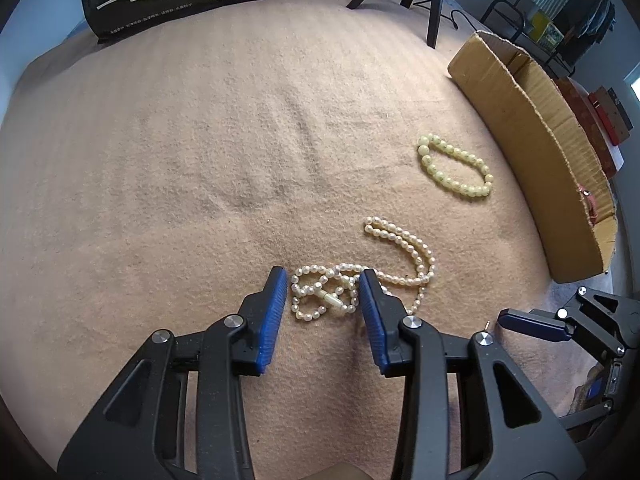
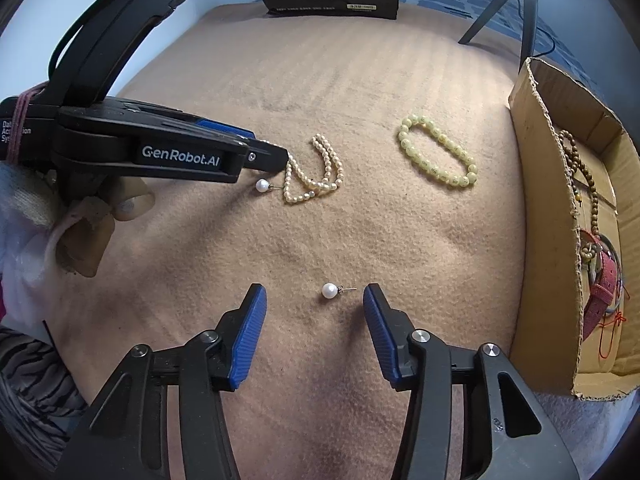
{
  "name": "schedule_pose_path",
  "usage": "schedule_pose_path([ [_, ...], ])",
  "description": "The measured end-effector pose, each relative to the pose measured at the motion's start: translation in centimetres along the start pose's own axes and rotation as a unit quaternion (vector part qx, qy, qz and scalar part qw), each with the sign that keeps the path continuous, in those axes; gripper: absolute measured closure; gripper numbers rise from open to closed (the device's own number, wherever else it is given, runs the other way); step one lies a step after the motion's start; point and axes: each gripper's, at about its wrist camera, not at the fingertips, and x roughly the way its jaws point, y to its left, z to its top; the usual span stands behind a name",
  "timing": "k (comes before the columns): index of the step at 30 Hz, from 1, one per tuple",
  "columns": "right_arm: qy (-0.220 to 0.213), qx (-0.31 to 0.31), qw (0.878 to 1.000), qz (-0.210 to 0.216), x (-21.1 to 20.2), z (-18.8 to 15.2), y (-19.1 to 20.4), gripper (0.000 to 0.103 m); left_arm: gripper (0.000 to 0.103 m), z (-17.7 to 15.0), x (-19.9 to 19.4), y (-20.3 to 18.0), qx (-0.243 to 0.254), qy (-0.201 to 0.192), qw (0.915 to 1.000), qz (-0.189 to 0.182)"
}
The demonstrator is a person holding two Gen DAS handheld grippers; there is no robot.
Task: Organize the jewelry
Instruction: 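Close left tool on white pearl necklace while right tool closes on pearl earring, then carry the pearl necklace with left tool over the box while right tool carries earring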
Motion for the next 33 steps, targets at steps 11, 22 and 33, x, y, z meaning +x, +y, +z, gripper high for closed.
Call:
schedule_pose_path([
  [11,0.005,-0.01,1.0,-0.017,0.9,0.0,0.0,0.068,0.071,-0.2,0.1,-0.2,0.007,-0.006,0.9999,0.005],
  [22,0.009,-0.008,1.0,-0.023,0.5,-0.5,-0.1,0.088,0.09,0.0,0.1,-0.1,0.008,-0.01,0.9999,0.0],
  [33,-0.011,0.002,1.0,-0.014,-0.9,0.2,-1.1,0.088,0.098,0.7,-1.8,0.3,-0.011,-0.033,0.9991,-0.025],
])
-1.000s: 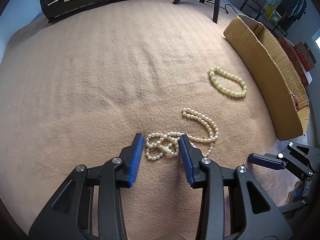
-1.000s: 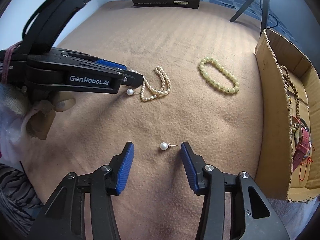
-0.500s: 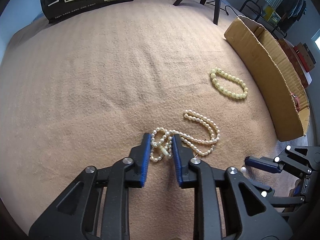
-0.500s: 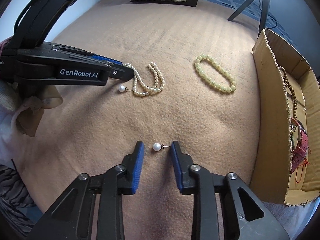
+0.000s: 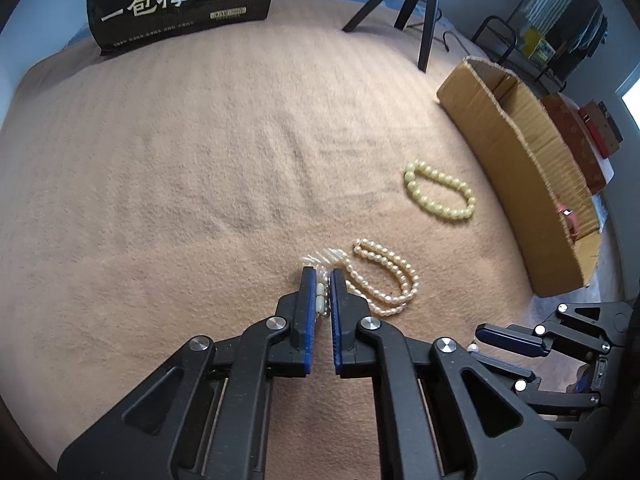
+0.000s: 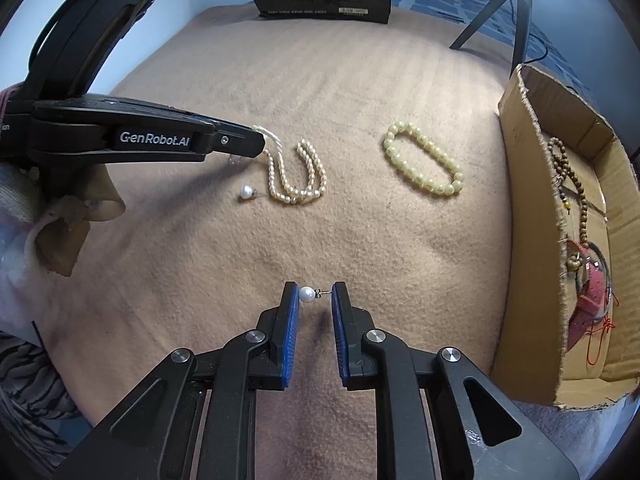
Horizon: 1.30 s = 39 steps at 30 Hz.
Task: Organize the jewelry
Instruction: 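Carry the pearl necklace with left tool over the box while right tool carries earring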
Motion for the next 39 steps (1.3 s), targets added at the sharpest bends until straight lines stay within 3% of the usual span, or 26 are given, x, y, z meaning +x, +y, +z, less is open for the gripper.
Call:
schedule_pose_path([
  [21,-0.066,0.02,0.998,0.006,-5.5,1.8,-1.2,0.088,0.099,1.8,-6.7,-0.9,-0.013,-0.084,0.9955,-0.041],
  [39,-0.125,0.076,0.989,-0.016,-10.3,3.3,-7.1,0.088,0.099,5.1,-11.5,-5.7,0.017,-0.157,0.9848,-0.074],
])
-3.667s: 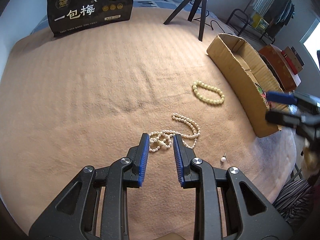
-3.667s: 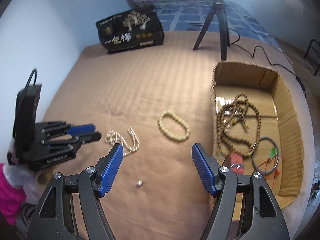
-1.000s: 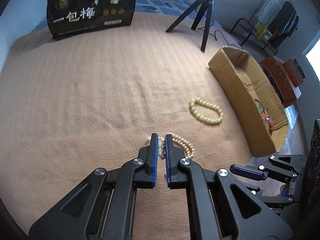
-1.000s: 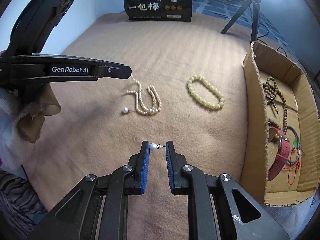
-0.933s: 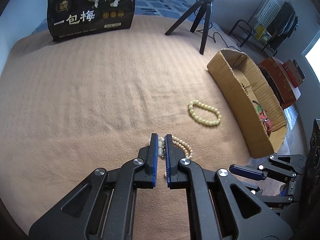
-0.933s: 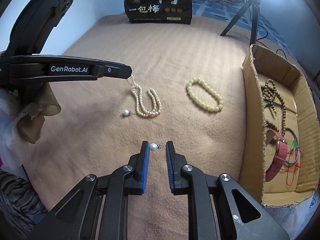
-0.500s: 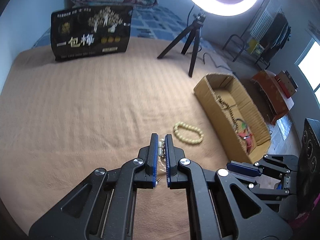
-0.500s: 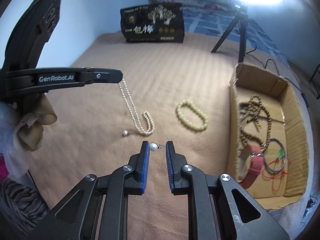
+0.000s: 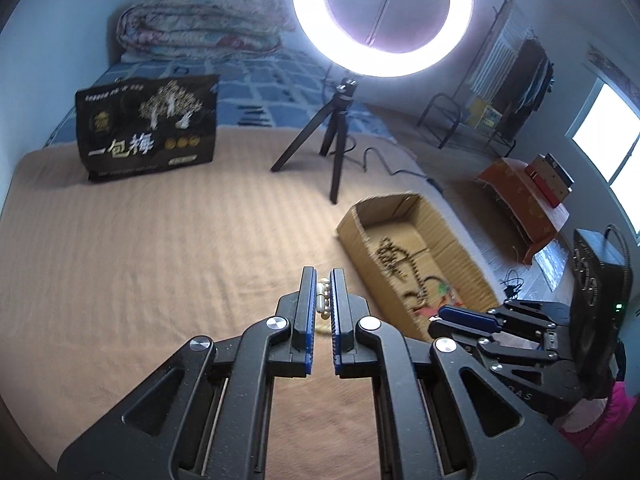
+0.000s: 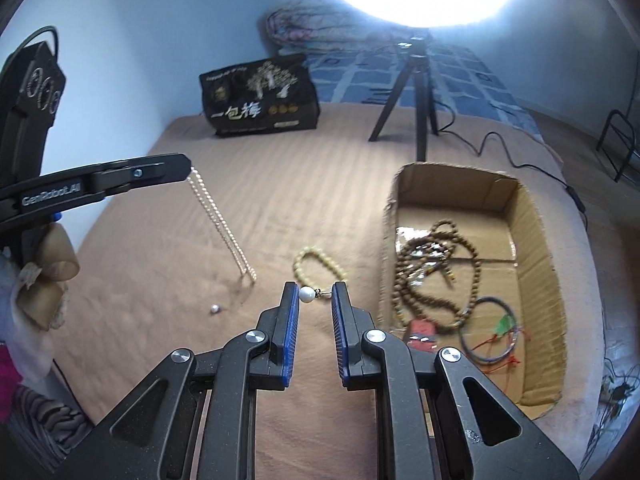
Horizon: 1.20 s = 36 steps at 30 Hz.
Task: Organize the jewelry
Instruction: 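Carry the pearl necklace with left tool over the box while right tool carries earring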
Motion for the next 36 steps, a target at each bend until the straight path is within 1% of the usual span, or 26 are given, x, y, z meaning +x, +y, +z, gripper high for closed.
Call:
schedule_pose_path([
  [12,-0.019,0.028,0.999,-0.018,-1.9,0.8,-4.2,0.088,0.099,3.9,-0.4,-5.1,0.028,-0.034,0.9987,-0.026],
  [19,-0.02,0.049,0.998,-0.032,-2.4,0.7,-7.0,0.088,0.099,6.3,-0.3,-8.3,0.048,-0.047,0.9968,-0.044],
  [25,-0.013,0.059,0.997,-0.045,-2.6,0.0,-8.7,0.088,0.099,6.9,1.0,-10.5,0.059,-0.044,0.9957,-0.056],
  [36,0.004,0.08,0.995,-0.057,-2.7,-1.7,-12.1,0.088,0.099,6.4,4.1,-14.0,0.071,-0.024,0.9942,-0.077],
])
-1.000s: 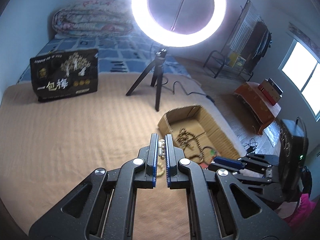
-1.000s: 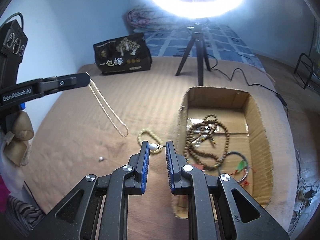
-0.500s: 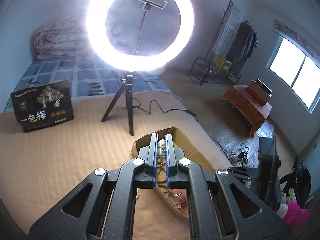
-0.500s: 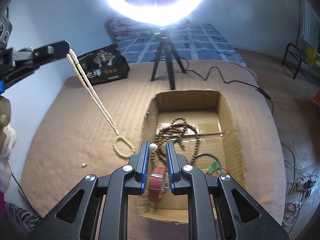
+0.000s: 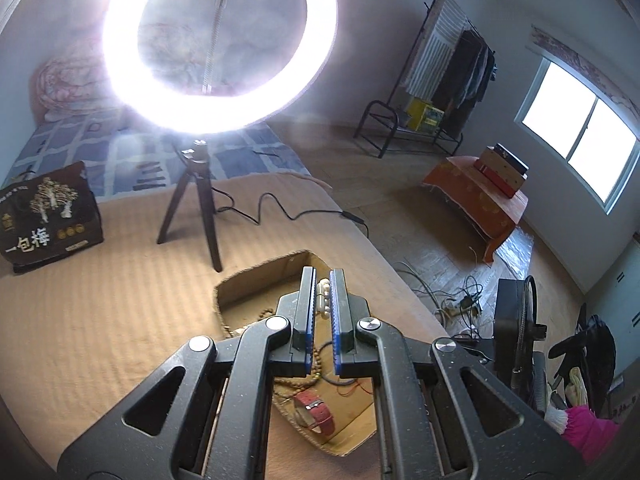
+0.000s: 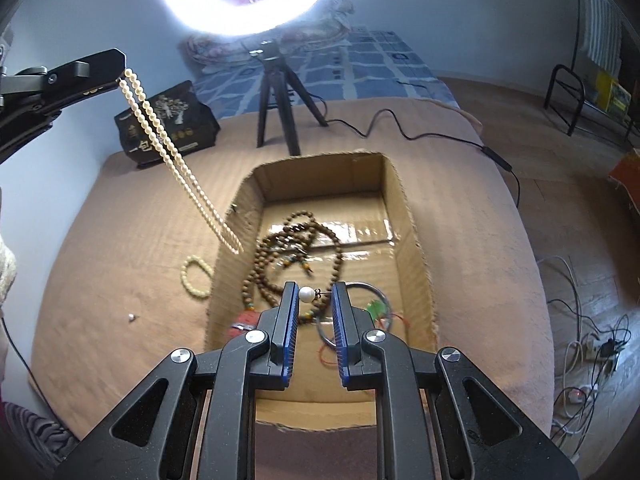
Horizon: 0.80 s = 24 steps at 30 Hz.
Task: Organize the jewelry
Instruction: 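Carry the pearl necklace with left tool over the box while right tool carries earring, then open both tools to drop the necklace and earring into the box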
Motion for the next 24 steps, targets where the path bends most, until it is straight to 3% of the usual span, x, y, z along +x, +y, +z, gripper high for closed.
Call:
schedule_pose_path([
  [24,0.045,-0.004,0.999,-0.009,2.0,-2.1,-1.7,0.088,0.099,-4.2,8.0,-1.0,-0.001,0.075,0.9972,0.005],
])
